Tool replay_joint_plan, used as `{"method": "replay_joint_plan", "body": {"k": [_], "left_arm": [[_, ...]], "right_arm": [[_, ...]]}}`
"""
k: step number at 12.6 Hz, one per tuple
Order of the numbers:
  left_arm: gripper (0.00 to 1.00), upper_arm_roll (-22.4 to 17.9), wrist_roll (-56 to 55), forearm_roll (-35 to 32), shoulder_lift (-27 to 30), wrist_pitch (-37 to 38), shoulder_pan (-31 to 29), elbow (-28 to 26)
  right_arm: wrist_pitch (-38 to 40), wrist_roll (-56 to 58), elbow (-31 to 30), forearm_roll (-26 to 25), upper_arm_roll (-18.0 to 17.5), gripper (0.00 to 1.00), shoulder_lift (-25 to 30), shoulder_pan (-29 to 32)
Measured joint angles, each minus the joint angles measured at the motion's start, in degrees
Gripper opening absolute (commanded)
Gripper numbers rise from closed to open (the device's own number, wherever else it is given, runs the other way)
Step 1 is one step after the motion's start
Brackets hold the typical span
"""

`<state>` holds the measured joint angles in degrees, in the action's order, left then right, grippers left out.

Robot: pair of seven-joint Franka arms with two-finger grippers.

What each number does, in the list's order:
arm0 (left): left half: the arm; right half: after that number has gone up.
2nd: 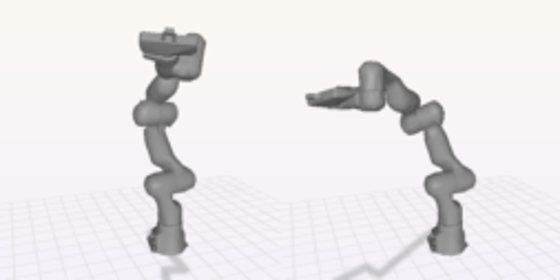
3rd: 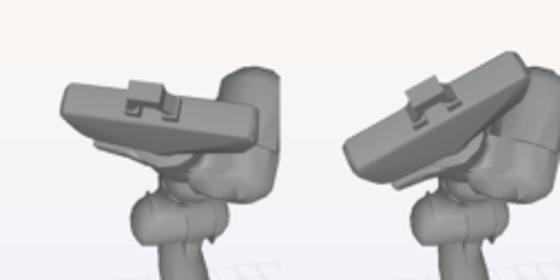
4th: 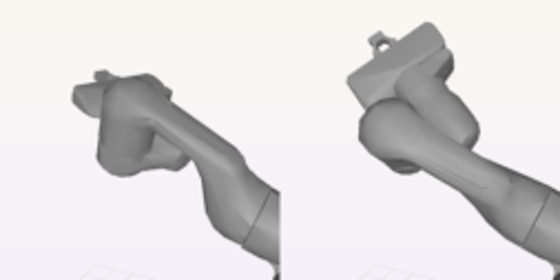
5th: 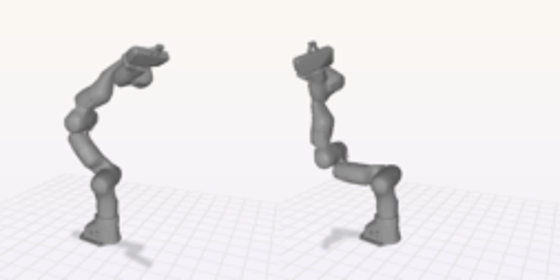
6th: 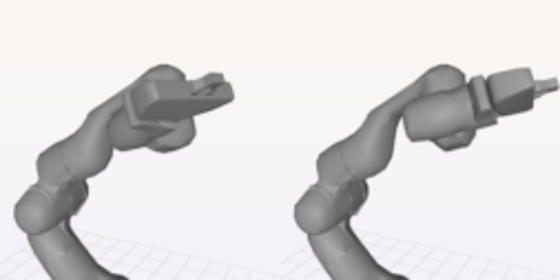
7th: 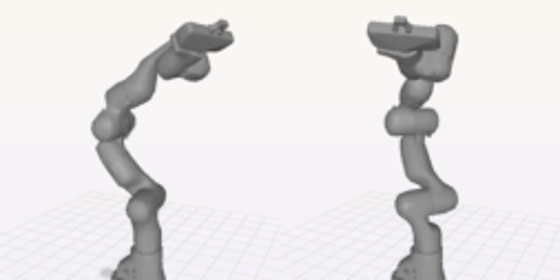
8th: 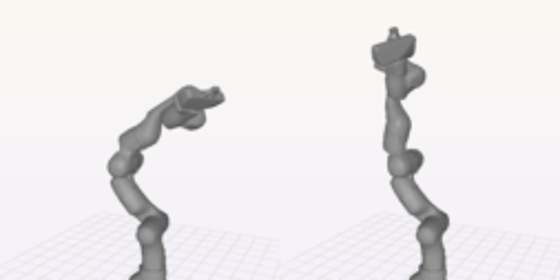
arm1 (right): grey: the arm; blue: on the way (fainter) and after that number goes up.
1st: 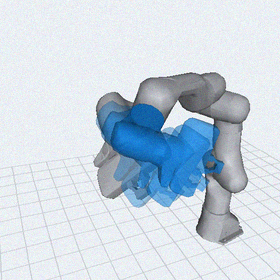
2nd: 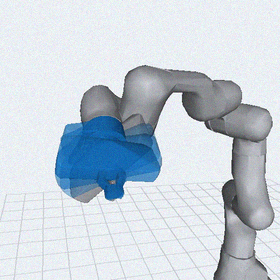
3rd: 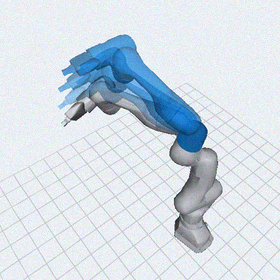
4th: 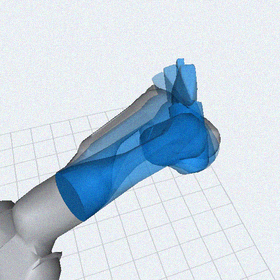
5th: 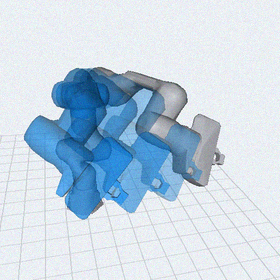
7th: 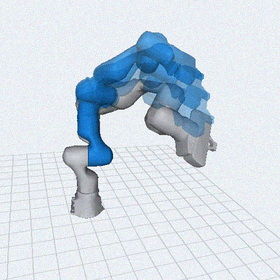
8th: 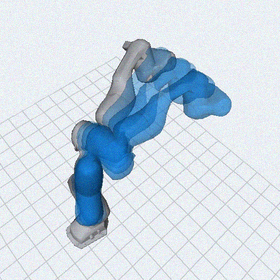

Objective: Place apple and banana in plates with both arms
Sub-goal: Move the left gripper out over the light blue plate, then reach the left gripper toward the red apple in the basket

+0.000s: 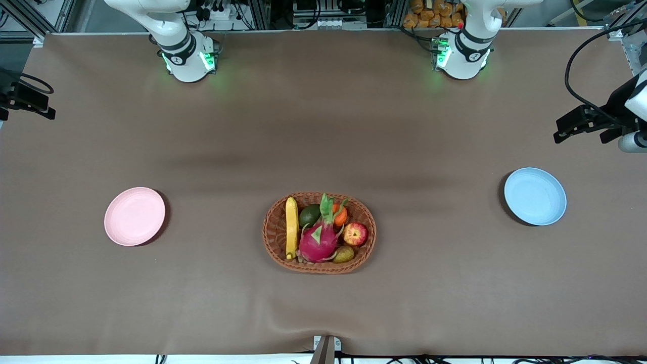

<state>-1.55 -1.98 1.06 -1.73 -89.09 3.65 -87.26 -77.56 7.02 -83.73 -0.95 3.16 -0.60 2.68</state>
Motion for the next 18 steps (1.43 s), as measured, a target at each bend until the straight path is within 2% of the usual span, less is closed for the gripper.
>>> {"method": "replay_joint_plan", "body": {"k": [9,13,18], "left_arm": [[1.00,0.10,0.00,0.01,-1.48,0.15,0.21,-0.03],[1.00,0.99,-0.03,0.06,-6.14,-1.72,3.04,0.33],[1.00,1.20,-0.09,0.06,-13.01,-6.50,6.38,3.83]], "right_arm": [[0.02,0.00,-0.24,0.00,-0.12,1.00,-0.03,0.00],[0.12,0.00,-1.22,0.91,-0.14,1.00,-0.07,0.29],[0.06,0.02,-1.99,1.48,-0.18,1.00,-0.12,0.64]]}}
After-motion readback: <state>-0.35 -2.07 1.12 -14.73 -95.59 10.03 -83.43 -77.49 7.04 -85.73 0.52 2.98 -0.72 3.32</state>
